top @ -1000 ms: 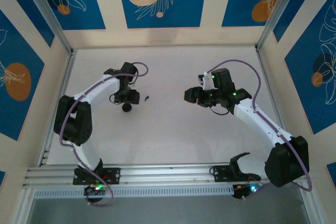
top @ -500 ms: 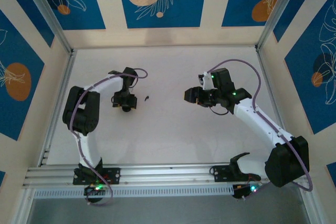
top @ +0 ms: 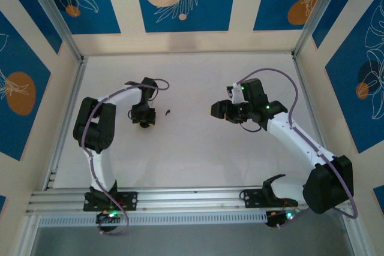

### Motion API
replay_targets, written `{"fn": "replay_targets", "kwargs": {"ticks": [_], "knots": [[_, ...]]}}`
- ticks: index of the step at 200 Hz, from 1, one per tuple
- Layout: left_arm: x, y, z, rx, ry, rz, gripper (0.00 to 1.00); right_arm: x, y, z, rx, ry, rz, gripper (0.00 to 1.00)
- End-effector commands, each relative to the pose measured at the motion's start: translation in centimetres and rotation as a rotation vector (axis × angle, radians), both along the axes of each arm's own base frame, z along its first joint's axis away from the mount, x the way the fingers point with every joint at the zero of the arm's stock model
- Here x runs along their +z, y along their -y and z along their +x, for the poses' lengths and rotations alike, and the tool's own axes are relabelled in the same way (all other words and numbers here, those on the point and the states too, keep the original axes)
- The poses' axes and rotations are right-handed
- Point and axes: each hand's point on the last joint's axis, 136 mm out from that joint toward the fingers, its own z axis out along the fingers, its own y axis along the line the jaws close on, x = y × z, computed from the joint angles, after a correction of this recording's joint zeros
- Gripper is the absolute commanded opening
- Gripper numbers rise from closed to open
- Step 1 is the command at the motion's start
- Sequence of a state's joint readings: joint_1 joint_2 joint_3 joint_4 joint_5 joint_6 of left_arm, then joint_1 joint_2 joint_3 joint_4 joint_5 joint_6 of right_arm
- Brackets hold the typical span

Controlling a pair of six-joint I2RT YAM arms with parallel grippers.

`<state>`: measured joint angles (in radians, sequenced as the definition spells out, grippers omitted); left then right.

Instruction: Insert wireless bluetooth earbuds into charging case

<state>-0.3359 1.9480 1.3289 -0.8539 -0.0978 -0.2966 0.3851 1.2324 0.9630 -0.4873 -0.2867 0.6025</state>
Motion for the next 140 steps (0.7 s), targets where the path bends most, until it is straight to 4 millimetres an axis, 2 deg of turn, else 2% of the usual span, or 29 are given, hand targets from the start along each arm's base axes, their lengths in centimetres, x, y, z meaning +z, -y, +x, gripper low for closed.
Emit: {"fn": "replay_targets", "kwargs": {"ticks": [1,25,46,69,93,119,140], "knots": [[-0.6,-0.2,0.3,0.006,0.005,-0.012,0.40,1.2,0.1,-0.2,0.004,0.034,0.002,0.52],[1.3,0.5,0.2,-0.008,0.047,-0.050,0.39,1.5,0.1,-0.1,0.010,0.052,0.011,0.52],[3.5,2.2,0.0,-0.079,0.114,-0.107,0.38,1.8,0.1,0.2,0.016,0.058,0.044,0.52],[5.8,5.2,-0.5,-0.221,0.173,-0.188,0.38,2.4,0.1,0.3,0.027,0.062,0.076,0.52],[7.9,9.8,-2.1,-0.476,0.207,-0.271,0.38,3.2,-0.1,0.2,0.064,0.091,0.114,0.52],[9.1,13.8,-5.2,-0.753,0.202,-0.319,0.39,4.0,-0.3,-0.1,0.106,0.094,0.164,0.52],[9.6,16.2,-7.2,-0.886,0.204,-0.369,0.39,4.2,0.1,-0.1,0.116,0.078,0.202,0.52]]}}
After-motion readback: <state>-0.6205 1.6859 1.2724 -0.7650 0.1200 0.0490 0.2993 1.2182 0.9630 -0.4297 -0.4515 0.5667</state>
